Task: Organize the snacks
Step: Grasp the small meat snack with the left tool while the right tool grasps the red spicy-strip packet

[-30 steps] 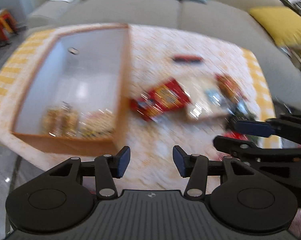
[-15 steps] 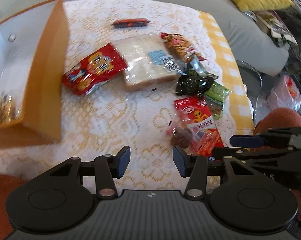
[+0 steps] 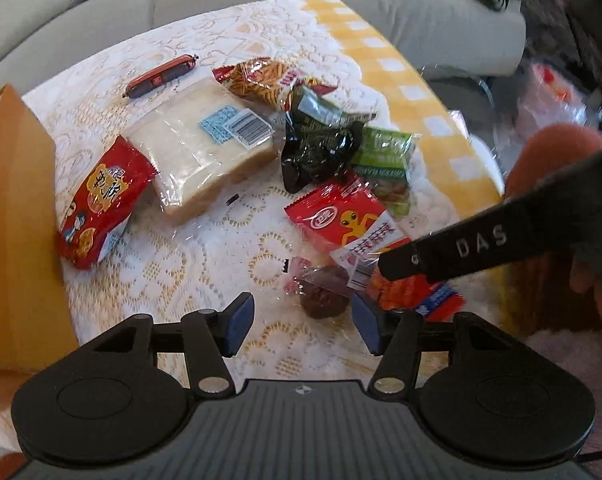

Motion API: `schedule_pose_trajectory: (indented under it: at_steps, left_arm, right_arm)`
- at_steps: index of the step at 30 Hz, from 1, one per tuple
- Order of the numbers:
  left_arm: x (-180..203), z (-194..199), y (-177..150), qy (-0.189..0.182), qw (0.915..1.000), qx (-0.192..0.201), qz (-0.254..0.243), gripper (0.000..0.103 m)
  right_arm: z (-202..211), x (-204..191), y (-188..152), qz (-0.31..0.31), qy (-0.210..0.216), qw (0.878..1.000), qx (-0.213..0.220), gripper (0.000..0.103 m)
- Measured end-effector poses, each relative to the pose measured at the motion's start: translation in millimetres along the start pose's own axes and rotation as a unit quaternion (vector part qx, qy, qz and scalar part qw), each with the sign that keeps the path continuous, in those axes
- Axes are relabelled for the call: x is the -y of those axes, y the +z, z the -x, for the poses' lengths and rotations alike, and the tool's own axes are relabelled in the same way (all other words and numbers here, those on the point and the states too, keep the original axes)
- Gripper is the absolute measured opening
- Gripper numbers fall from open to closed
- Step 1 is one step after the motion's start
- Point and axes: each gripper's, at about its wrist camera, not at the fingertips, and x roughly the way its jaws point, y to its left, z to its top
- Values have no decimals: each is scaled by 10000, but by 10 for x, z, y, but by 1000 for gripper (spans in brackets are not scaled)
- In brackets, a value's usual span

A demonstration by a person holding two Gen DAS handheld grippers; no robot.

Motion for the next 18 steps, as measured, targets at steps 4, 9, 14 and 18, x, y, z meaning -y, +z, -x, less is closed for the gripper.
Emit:
schedule_pose_trajectory:
  at_steps: [4,9,14,18]
  left_arm:
    - [58,-84,20,-111,9998,-13,-141,66]
    - [90,-219,45,-183,9997,-86,-121,69]
    - [14,-294,88,-338,9992,-107,182,76]
    - [-36,-364,96,-407,9984,-127,382,81]
  right_arm:
    - [-65,43,58,-135,114,9998,6,44]
    - [-151,74,107,-239,229,9994,-116,44]
    - [-169,48,109,-147,181,9997,-105,44]
    - [-170,32,114,-106,151,9998,-57,44]
